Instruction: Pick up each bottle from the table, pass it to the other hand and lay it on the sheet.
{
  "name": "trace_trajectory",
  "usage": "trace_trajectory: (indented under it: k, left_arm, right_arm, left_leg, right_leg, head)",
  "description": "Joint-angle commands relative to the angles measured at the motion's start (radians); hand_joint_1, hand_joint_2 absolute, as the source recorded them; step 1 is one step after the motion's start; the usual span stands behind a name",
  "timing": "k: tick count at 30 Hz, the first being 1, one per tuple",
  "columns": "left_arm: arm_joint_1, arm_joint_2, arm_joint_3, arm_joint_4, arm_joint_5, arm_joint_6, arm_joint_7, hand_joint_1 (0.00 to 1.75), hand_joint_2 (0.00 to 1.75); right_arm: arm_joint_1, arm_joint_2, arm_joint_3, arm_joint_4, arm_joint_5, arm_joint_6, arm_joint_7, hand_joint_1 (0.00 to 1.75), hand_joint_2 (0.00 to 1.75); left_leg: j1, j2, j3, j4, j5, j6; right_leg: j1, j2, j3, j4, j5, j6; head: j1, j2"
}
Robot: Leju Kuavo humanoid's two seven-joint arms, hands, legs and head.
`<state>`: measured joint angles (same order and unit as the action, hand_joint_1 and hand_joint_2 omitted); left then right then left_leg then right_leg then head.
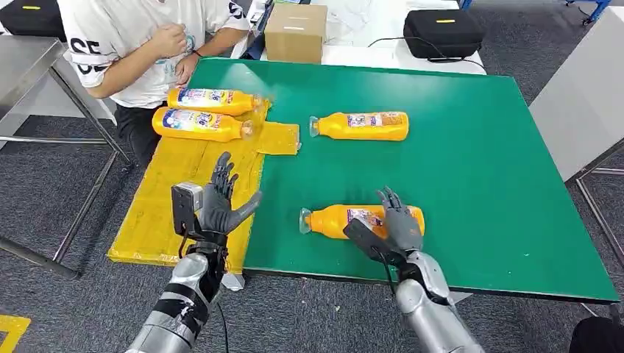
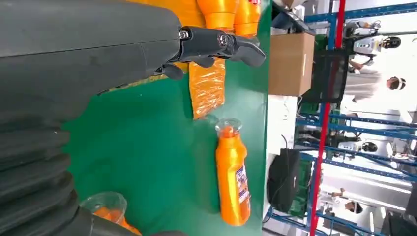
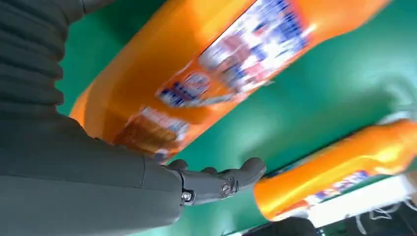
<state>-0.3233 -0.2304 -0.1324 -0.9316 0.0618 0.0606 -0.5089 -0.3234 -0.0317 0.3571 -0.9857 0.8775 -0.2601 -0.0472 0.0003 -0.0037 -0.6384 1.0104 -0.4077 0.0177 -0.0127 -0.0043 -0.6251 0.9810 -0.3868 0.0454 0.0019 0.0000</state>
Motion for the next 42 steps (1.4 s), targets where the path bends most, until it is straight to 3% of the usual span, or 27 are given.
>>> trace_trajectory:
  k: [1,5,6,7,12,27,30,36,38,42]
  left_arm:
    - [0.000,0.018,0.050,0.002,0.007,-0.040,0.022,0.00,1.75]
    - [-0.009,0.016,0.063,0.016,0.003,-0.059,0.026,0.00,1.75]
    - [-0.014,0.017,0.063,0.023,0.004,-0.065,0.025,0.00,1.75]
    - [-0.017,0.017,0.063,0.028,0.005,-0.069,0.025,0.00,1.75]
    - [-0.048,0.019,0.067,0.083,0.013,-0.093,0.017,0.00,1.75]
    - [-0.068,0.027,0.055,0.092,-0.003,-0.086,0.012,0.00,1.75]
    - [-0.072,0.033,0.030,0.090,-0.046,-0.038,0.014,0.00,1.75]
    - [-0.112,0.016,-0.015,0.127,-0.080,0.003,0.030,0.00,1.75]
    - [-0.125,0.006,-0.036,0.134,-0.084,0.010,0.033,0.00,1.75]
    - [-0.135,-0.003,-0.058,0.134,-0.086,0.009,0.041,0.00,1.75]
  right_arm:
    - [-0.170,-0.081,0.101,0.187,0.131,0.108,0.083,0.00,1.75]
    - [-0.271,-0.085,0.171,0.313,0.151,0.219,0.085,0.02,1.75]
    - [-0.289,-0.079,0.168,0.338,0.123,0.259,0.059,1.62,1.75]
    - [-0.300,-0.077,0.172,0.354,0.113,0.282,0.048,1.75,1.75]
    - [-0.367,-0.085,0.207,0.419,0.042,0.354,-0.005,1.75,1.75]
    - [-0.376,-0.077,0.220,0.396,-0.059,0.330,-0.011,1.75,1.75]
    - [-0.295,-0.024,0.149,0.299,-0.144,0.189,-0.045,1.75,1.75]
    - [-0.117,0.167,0.083,0.047,-0.270,-0.015,-0.127,1.75,1.75]
    - [-0.110,0.210,0.098,0.029,-0.273,-0.089,-0.146,1.75,1.75]
    - [-0.127,0.236,0.111,0.040,-0.295,-0.116,-0.159,1.75,1.75]
  left_leg:
    - [0.000,0.002,0.001,-0.001,0.000,0.000]
    - [0.000,0.005,0.005,0.000,-0.002,-0.001]
    - [0.000,0.004,0.004,0.000,-0.002,-0.001]
    - [0.000,0.004,0.006,0.000,-0.002,-0.001]
    - [0.000,0.002,0.006,0.000,-0.002,-0.001]
    - [0.000,0.000,0.005,0.000,-0.001,-0.001]
    - [0.001,0.001,0.004,0.000,-0.001,0.000]
    - [0.001,0.004,0.008,0.000,-0.004,-0.002]
    - [0.002,0.003,0.007,0.001,-0.004,-0.002]
    - [0.002,0.001,0.002,0.001,-0.002,-0.001]
  right_leg:
    - [0.000,0.002,0.001,0.000,0.000,-0.001]
    - [0.000,0.005,0.004,0.000,-0.001,-0.001]
    - [0.000,0.004,0.003,0.000,0.000,-0.001]
    - [0.000,0.004,0.005,0.000,-0.001,-0.002]
    - [0.000,0.002,0.005,0.000,-0.001,-0.002]
    - [0.000,0.000,0.004,0.000,-0.001,-0.001]
    - [0.001,0.001,0.003,-0.001,0.000,-0.001]
    - [0.002,0.004,0.006,0.001,-0.003,-0.003]
    - [0.002,0.003,0.005,0.002,-0.003,-0.003]
    - [0.002,0.001,0.001,0.001,-0.002,-0.002]
  head:
    - [0.000,0.000]
    - [0.000,0.000]
    - [0.000,0.000]
    - [0.000,0.000]
    - [0.000,0.000]
    - [0.000,0.000]
    - [0.000,0.000]
    - [0.000,0.000]
    - [0.000,0.000]
    - [0.000,0.000]
